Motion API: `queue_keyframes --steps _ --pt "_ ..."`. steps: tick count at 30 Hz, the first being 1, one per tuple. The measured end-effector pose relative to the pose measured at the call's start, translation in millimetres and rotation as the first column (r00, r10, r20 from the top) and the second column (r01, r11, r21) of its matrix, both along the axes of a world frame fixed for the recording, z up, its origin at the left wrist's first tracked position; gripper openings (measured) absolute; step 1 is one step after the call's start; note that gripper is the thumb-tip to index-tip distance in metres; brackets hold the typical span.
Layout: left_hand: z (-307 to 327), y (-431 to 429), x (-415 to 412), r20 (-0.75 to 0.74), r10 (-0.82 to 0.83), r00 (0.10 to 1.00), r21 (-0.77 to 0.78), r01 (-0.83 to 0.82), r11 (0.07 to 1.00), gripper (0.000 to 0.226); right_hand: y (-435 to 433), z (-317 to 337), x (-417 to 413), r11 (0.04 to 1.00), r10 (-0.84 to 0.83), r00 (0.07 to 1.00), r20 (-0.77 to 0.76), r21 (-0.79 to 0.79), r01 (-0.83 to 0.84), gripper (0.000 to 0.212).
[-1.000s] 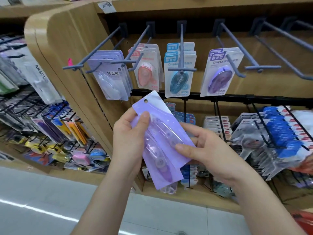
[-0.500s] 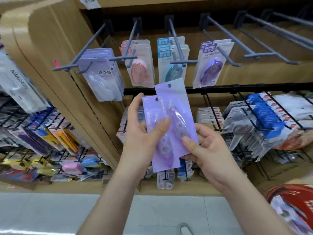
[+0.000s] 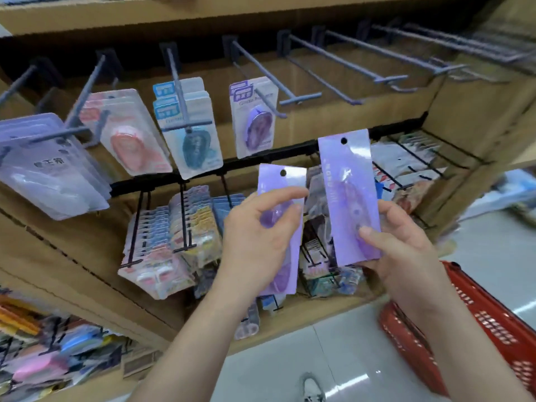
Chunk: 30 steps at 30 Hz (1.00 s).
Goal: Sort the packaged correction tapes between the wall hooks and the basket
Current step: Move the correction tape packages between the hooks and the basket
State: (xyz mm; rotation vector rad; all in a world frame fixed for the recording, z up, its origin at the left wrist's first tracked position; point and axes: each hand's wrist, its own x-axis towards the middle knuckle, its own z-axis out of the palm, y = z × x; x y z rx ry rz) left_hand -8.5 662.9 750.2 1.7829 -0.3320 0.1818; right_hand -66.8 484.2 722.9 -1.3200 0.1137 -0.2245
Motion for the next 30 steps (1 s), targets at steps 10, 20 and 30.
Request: queue_keyframes --steps 10,20,30 --pt "25 -78 33 -0.008 -0.016 1.000 -0.089 0.016 0.996 0.016 -44 20 29 0.983 -0.061 0.992 0.107 -0.167 0.079 0.023" --pt "28 -81 49 -0.063 0.112 0.992 -0.028 -0.114 0.993 0.016 -48 25 52 0.969 0.013 0.997 0.070 -0.246 0.004 0.022" --pt "24 -65 57 -0.100 0.207 0.973 -0.082 -0.215 0.973 0.016 -49 33 76 0.988 0.050 0.995 -0.086 -0.141 -0.062 0.013"
